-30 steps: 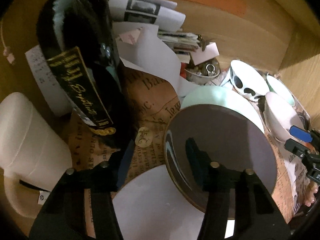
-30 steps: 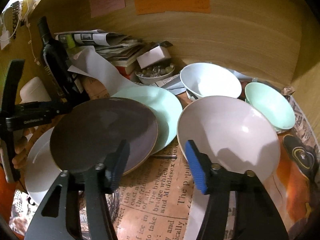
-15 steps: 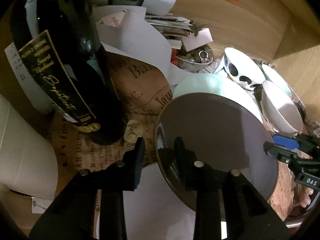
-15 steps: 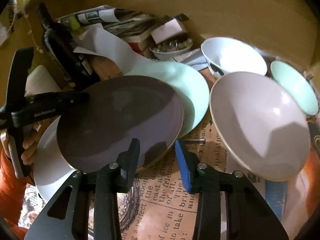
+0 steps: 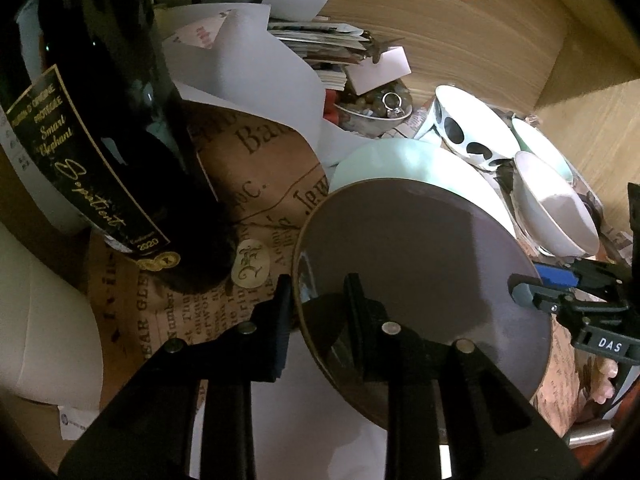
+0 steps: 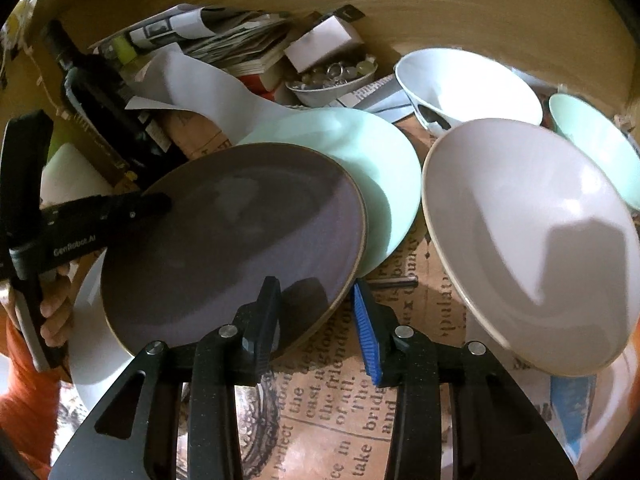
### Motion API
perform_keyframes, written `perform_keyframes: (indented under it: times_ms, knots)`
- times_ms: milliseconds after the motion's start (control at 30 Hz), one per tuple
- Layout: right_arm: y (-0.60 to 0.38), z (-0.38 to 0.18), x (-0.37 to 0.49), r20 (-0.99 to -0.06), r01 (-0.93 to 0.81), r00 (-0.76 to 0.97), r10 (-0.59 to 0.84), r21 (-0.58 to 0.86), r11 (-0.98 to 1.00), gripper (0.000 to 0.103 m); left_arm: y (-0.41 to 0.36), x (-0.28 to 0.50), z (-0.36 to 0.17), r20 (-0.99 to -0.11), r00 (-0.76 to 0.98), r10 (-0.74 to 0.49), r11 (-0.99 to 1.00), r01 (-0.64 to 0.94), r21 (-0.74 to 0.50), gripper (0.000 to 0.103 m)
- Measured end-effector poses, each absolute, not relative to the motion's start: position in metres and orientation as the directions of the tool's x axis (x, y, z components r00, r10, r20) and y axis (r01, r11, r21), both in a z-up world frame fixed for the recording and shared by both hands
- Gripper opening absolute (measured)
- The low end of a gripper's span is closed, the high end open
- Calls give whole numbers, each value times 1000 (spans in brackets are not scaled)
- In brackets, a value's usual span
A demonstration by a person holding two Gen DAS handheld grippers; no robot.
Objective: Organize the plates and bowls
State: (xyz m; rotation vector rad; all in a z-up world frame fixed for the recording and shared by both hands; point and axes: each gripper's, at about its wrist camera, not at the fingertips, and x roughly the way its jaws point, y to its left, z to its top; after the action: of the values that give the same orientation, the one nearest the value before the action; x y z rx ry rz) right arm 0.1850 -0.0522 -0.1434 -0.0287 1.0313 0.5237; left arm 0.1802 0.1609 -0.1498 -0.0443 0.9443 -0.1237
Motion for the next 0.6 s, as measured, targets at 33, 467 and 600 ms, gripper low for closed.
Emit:
perform_keyframes:
  times_ms: [33, 467, 600]
  knots:
    - [-51, -143, 184, -824, -426, 408, 394, 210, 880, 34, 160, 179, -149, -804, 583, -119, 993, 85, -86, 25]
    - [-59, -138, 175, -804, -422, 446, 393, 198, 884, 33, 153, 158, -138, -764, 634, -123, 992, 84, -91, 25]
    - [-64, -131, 169, -792, -422, 465, 396, 195, 885, 33, 149, 148, -129, -746, 654, -128, 992, 81, -99, 25]
